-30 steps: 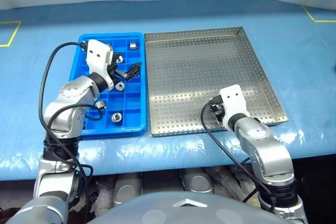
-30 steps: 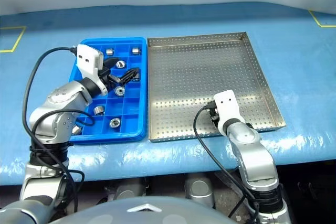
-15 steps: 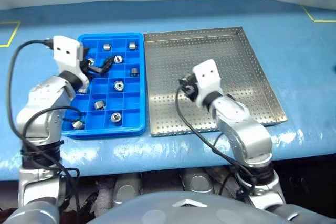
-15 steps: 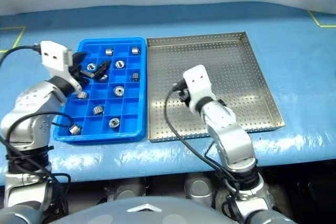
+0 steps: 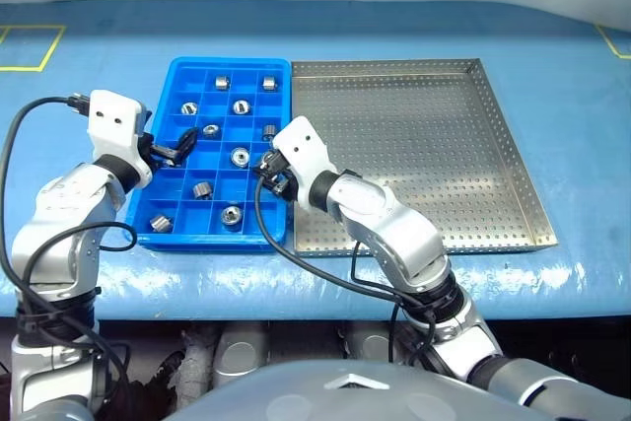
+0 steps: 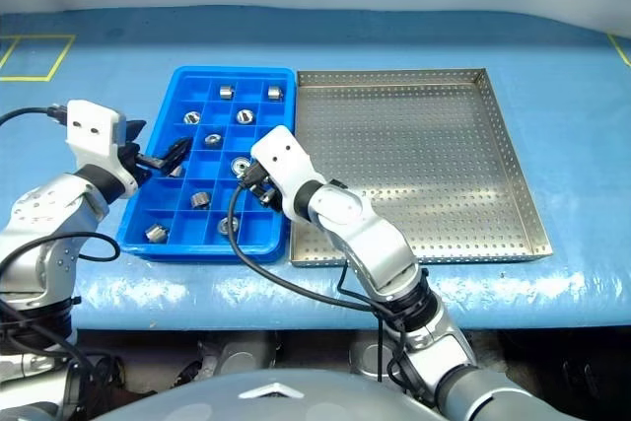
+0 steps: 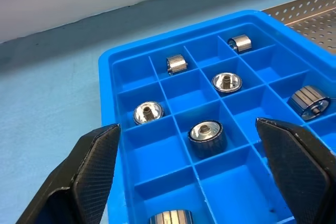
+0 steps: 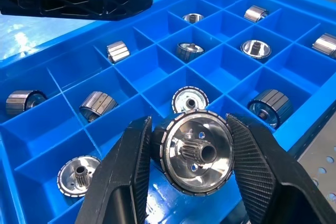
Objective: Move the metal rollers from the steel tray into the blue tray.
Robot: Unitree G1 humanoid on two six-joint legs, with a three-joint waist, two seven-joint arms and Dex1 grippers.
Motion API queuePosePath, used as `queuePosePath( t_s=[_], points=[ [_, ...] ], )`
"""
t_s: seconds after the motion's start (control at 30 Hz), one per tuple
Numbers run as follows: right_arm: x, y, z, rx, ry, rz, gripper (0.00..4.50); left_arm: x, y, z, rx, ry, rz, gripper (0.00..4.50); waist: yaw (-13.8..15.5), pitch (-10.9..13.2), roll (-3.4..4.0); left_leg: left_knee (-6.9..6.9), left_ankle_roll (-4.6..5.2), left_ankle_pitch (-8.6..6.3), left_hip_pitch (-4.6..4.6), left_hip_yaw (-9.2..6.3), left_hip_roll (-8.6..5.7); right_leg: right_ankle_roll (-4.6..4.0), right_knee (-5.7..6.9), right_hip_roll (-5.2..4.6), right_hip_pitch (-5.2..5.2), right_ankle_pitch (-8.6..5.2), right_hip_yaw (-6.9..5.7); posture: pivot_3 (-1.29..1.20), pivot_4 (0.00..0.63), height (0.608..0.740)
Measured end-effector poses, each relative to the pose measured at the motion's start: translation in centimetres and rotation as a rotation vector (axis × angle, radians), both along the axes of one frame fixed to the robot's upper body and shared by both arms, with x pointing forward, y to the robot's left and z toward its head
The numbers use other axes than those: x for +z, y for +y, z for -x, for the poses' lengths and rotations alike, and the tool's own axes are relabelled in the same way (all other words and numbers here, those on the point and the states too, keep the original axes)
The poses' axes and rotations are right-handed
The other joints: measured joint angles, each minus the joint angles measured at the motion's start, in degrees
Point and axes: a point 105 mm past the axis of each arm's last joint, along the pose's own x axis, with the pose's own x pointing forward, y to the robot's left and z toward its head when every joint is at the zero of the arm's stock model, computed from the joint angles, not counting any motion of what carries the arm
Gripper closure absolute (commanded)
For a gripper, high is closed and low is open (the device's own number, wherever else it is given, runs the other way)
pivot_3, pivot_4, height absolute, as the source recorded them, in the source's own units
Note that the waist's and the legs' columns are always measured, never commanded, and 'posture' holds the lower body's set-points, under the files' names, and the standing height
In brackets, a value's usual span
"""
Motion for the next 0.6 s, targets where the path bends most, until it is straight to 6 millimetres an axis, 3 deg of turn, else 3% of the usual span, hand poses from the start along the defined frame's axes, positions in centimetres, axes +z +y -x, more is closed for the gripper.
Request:
queuePosePath(
  t_s=[0.1, 0.27, 0.43, 0.53, 0.6],
  points=[
    [-1.2, 0.2, 0.2, 0.013, 0.042, 0.011, 2.63, 0.0, -0.4, -0.1, -0.007, 0.003, 0.016, 0.0, -0.01, 0.0, 0.0, 0.0, 0.0, 0.0, 0.01, 0.0, 0.01, -0.02, 0.03, 0.02, 0.0, -0.01, -0.02, 0.05, 0.15, 0.74],
    [-1.7, 0.4, 0.4, 0.021, 0.049, 0.007, 0.98, 0.1, -1.5, -0.4, -0.044, 0.002, 0.033, 0.0, -0.02, 0.0, -0.01, 0.0, 0.0, 0.0, 0.0, 0.0, 0.0, -0.02, 0.01, 0.0, 0.01, -0.01, -0.02, 0.03, 0.15, 0.74],
    [0.8, -0.8, -0.6, -0.059, -0.096, -0.041, 0.98, -0.1, -4.4, -0.8, -0.142, -0.003, 0.083, 0.0, -0.07, 0.0, -0.01, 0.01, -0.01, 0.01, -0.01, 0.0, -0.03, -0.02, -0.01, -0.02, 0.03, -0.01, -0.01, 0.0, 0.15, 0.74],
    [2.4, -4.4, -1.8, -0.183, -0.195, -0.042, 0.98, -0.2, -6.3, -0.7, -0.223, -0.016, 0.09, 0.0, -0.03, -0.01, -0.02, 0.0, -0.01, 0.01, -0.02, -0.01, -0.05, -0.02, -0.03, -0.03, 0.04, -0.01, -0.01, -0.02, 0.15, 0.74],
    [2.0, -8.9, -2.8, -0.323, -0.219, 0.012, 0.98, 0.1, -7.0, -0.6, -0.269, -0.037, 0.09, 0.0, 0.06, -0.02, -0.02, 0.01, -0.01, 0.0, -0.03, -0.02, -0.11, -0.02, -0.07, -0.07, 0.07, -0.01, 0.0, -0.04, 0.15, 0.74]
  ],
)
